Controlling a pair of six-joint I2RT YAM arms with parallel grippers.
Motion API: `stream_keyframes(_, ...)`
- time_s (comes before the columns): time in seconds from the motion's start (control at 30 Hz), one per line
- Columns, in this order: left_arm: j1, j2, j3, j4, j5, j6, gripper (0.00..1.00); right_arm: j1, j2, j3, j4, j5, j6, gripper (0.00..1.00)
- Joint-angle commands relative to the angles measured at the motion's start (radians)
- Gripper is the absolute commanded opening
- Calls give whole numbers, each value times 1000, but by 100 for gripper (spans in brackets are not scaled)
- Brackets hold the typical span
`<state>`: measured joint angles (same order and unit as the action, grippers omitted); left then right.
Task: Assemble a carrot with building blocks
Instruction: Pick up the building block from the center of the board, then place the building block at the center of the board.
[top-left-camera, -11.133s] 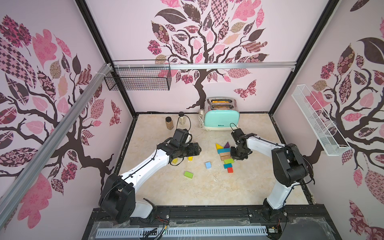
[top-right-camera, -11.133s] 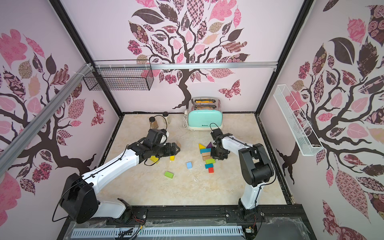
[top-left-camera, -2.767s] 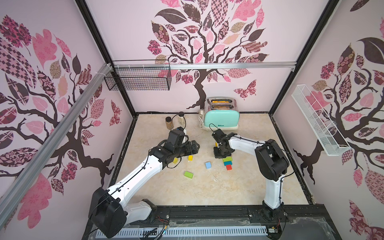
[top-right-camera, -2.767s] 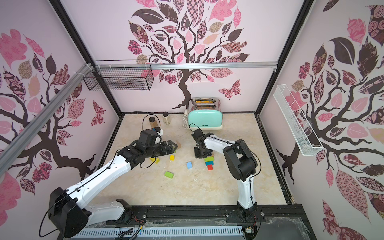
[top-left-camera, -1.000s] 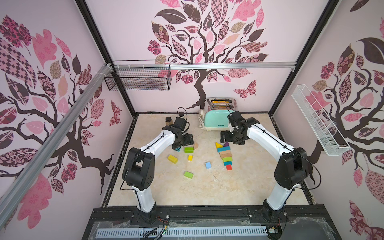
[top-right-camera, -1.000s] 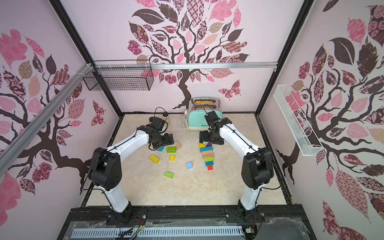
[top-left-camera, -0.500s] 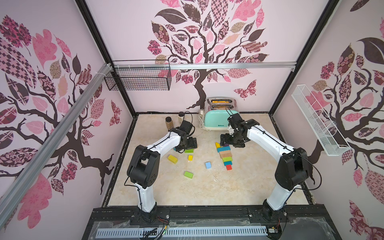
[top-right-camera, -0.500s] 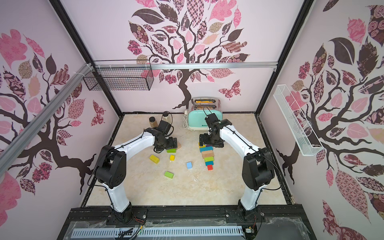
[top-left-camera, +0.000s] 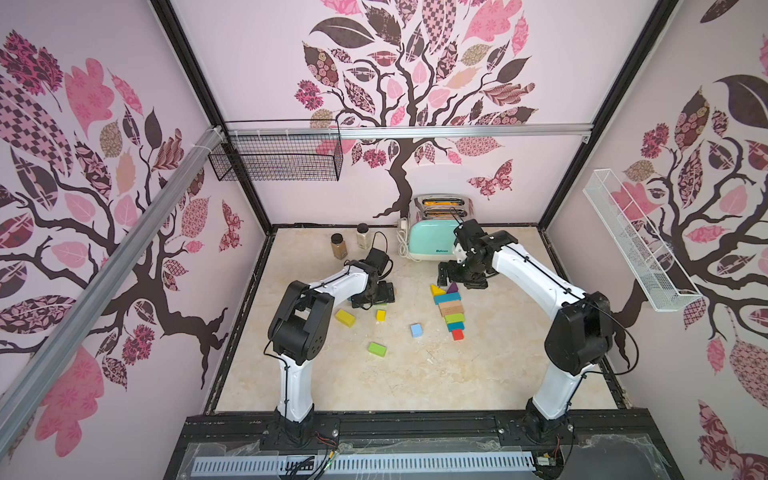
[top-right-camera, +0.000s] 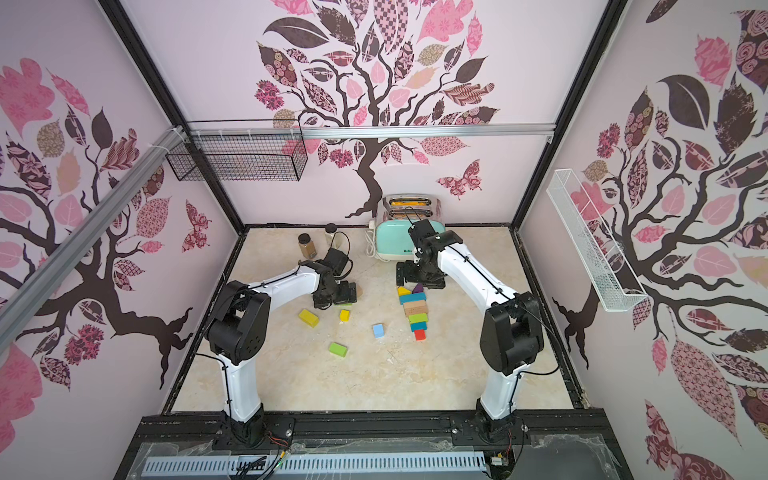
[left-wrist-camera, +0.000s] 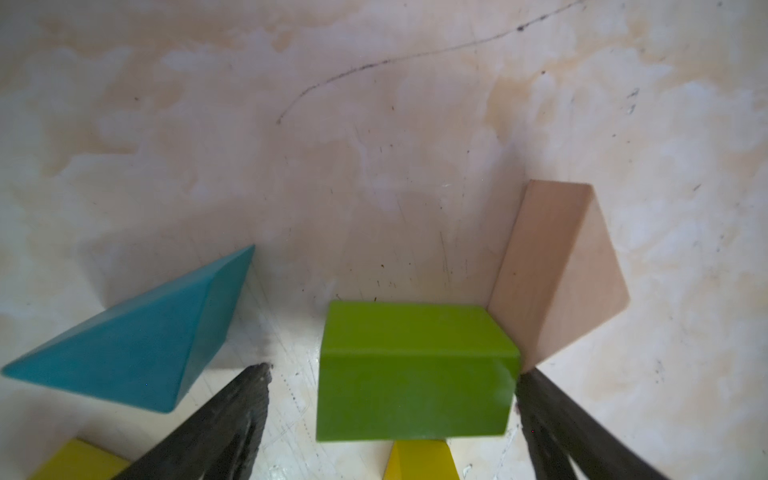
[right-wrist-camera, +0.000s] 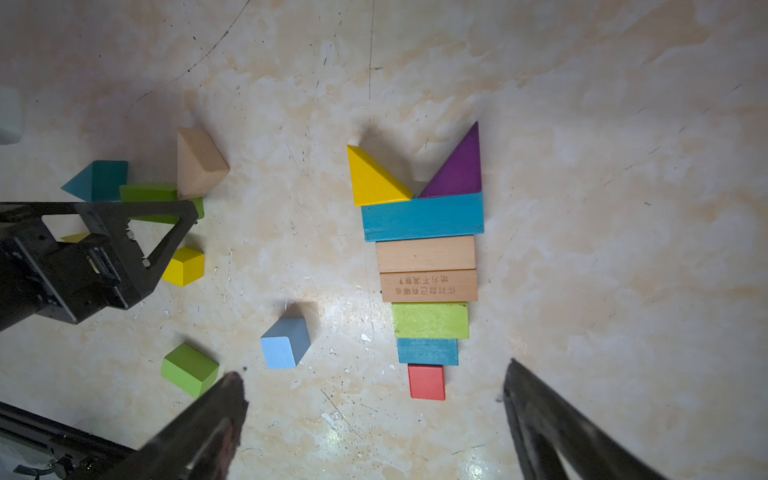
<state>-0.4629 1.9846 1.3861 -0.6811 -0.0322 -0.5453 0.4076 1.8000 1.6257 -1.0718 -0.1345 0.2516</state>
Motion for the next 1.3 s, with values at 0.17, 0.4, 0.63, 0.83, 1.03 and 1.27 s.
stream_keyframes(0.17,3,20,19,20,-55,4,94,-7,-3,-22,32,-42,3,99)
stream_keyframes(0.4,1,43,34,40,-50,8,89,-8,6,-20,35,-42,-6,99)
stream_keyframes(0.63,-12,29,6,44,-51,4,72,-7,-1,-28,37,-41,-12,97)
stream_keyframes(0.83,-27,1,-45,46,-54,-11,57,-7,-7,-44,52,-54,-9,94)
stream_keyframes(1.03,-44,-41,-87,43,-49,-20,52,-8,-7,-47,55,-65,-9,92)
stream_keyframes(1.27,-72,-44,-67,45,-18,-42,52,-7,-14,-47,55,-51,-8,91)
